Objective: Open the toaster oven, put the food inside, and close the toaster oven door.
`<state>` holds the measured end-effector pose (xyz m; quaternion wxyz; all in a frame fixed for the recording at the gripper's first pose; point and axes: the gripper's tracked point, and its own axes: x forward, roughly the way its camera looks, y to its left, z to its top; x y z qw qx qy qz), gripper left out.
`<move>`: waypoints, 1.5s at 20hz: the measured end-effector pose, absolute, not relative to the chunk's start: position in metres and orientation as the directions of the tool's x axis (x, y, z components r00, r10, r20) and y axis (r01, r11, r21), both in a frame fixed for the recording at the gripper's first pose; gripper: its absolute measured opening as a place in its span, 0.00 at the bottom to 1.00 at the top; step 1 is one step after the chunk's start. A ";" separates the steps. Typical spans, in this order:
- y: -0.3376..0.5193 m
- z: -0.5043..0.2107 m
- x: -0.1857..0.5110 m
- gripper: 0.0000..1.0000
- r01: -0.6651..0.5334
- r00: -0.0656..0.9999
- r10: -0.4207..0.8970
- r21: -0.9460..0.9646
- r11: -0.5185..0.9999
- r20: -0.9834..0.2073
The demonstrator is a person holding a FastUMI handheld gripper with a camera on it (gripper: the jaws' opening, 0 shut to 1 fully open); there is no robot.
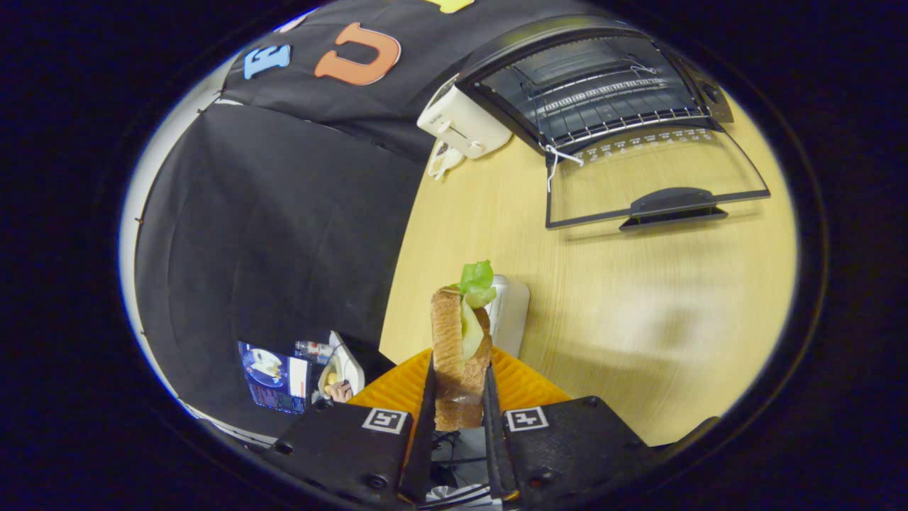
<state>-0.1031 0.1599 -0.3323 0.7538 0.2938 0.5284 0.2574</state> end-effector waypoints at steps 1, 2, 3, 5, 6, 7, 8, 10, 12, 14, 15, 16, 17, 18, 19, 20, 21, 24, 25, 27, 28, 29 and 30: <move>0.151 -0.325 -0.096 0.37 -0.078 0.331 0.705 0.727 0.683 -0.627; 0.141 -0.320 -0.088 0.37 -0.071 0.359 0.709 0.740 0.669 -0.607; 0.133 -0.317 -0.082 0.37 -0.064 0.387 0.709 0.749 0.659 -0.590; 0.112 -0.312 -0.063 0.37 -0.063 0.465 0.691 0.758 0.649 -0.554; 0.102 -0.313 -0.051 0.37 -0.068 0.503 0.674 0.753 0.655 -0.541; 0.094 -0.314 -0.045 0.37 -0.073 0.532 0.660 0.748 0.660 -0.530; 0.087 -0.315 -0.037 0.37 -0.085 0.556 0.648 0.741 0.667 -0.520; 0.074 -0.319 -0.027 0.37 -0.115 0.593 0.640 0.735 0.669 -0.489; 0.061 -0.322 -0.015 0.37 -0.121 0.642 0.622 0.741 0.660 -0.449; 0.049 -0.320 -0.003 0.37 -0.113 0.705 0.584 0.749 0.653 -0.403; 0.041 -0.315 0.006 0.37 -0.104 0.748 0.555 0.762 0.639 -0.363; 0.034 -0.310 0.015 0.37 -0.094 0.784 0.529 0.781 0.617 -0.323; 0.027 -0.306 0.023 0.37 -0.075 0.817 0.499 0.805 0.589 -0.289; 0.020 -0.308 0.027 0.37 -0.051 0.838 0.472 0.821 0.569 -0.275; 0.015 -0.311 0.033 0.37 -0.023 0.854 0.444 0.832 0.555 -0.272; 0.007 -0.316 0.040 0.37 0.014 0.870 0.407 0.839 0.544 -0.278; 0.001 -0.320 0.047 0.37 0.045 0.887 0.369 0.846 0.532 -0.279; -0.011 -0.328 0.065 0.37 0.108 0.912 0.303 0.875 0.473 -0.276; -0.009 -0.330 0.074 0.37 0.112 0.922 0.285 0.884 0.454 -0.263; -0.013 -0.335 0.092 0.37 0.126 0.941 0.229 0.885 0.448 -0.250; -0.016 -0.339 0.102 0.37 0.137 0.947 0.198 0.878 0.460 -0.251; -0.022 -0.339 0.112 0.37 0.146 0.958 0.151 0.866 0.477 -0.245; -0.028 -0.341 0.123 0.37 0.161 0.964 0.107 0.854 0.496 -0.244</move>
